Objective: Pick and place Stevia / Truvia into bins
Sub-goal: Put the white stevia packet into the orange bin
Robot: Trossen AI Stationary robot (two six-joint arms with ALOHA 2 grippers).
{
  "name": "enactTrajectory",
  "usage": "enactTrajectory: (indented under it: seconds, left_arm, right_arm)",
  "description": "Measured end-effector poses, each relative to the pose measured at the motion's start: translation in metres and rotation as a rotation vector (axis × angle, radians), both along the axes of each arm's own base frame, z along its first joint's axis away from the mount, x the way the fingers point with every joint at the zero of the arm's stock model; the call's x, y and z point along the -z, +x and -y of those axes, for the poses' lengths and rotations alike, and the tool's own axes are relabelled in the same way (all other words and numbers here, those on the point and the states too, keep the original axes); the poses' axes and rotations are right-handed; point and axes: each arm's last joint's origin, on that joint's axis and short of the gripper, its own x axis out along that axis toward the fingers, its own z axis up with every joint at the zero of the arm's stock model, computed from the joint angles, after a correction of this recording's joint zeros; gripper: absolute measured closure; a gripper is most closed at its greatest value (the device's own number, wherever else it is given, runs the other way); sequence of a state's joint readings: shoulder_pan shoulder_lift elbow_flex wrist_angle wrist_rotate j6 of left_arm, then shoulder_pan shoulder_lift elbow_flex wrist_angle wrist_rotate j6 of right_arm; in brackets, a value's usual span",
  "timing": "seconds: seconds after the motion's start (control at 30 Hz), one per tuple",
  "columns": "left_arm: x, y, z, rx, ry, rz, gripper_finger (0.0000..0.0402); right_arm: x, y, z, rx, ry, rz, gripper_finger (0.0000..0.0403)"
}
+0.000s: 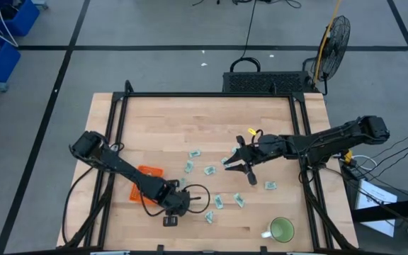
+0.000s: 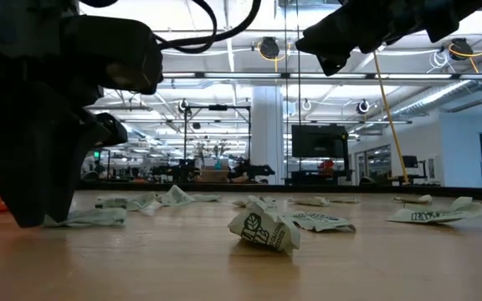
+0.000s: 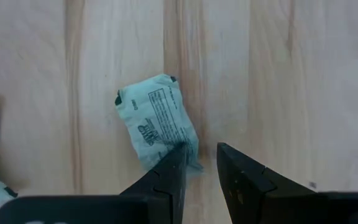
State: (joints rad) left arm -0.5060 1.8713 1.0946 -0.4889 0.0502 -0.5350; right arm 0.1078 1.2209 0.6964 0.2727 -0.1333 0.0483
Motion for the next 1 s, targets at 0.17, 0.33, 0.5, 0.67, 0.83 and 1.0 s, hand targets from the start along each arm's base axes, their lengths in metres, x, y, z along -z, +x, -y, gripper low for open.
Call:
enactTrajectory:
  seconds: [0.17, 0.33, 0.5, 0.67, 0.83, 1.0]
  left_arm:
    - [0.005, 0.0, 0.0, 0.02, 0.041, 0.002, 0.0309]
    - [0.006, 0.001, -0.005, 0.05, 0.076, 0.005, 0.0376]
    - [-0.007, -0.004, -0.01, 0.071, 0.123, 0.006, 0.0397]
    - [-0.07, -0.022, -0.015, -0.042, 0.243, -0.007, 0.0399]
    - [-0.125, -0.063, -0.023, -0.259, 0.393, -0.083, 0.0399]
    - [-0.142, -0.095, -0.03, -0.566, 0.284, -0.177, 0.0399]
  right_arm:
    - [0.0, 0.0, 0.0, 0.0, 0.0, -0.001, 0.0314]
    - [0.0, 0.0, 0.0, 0.0, 0.0, -0.001, 0.0314]
    - [0.0, 0.0, 0.0, 0.001, 0.0, -0.002, 0.0314]
    - [0.0, 0.0, 0.0, 0.001, 0.0, -0.002, 0.0314]
    - [0.0, 0.0, 0.0, 0.001, 0.0, -0.003, 0.0314]
    - [0.001, 0.0, 0.0, 0.001, -0.001, -0.009, 0.0314]
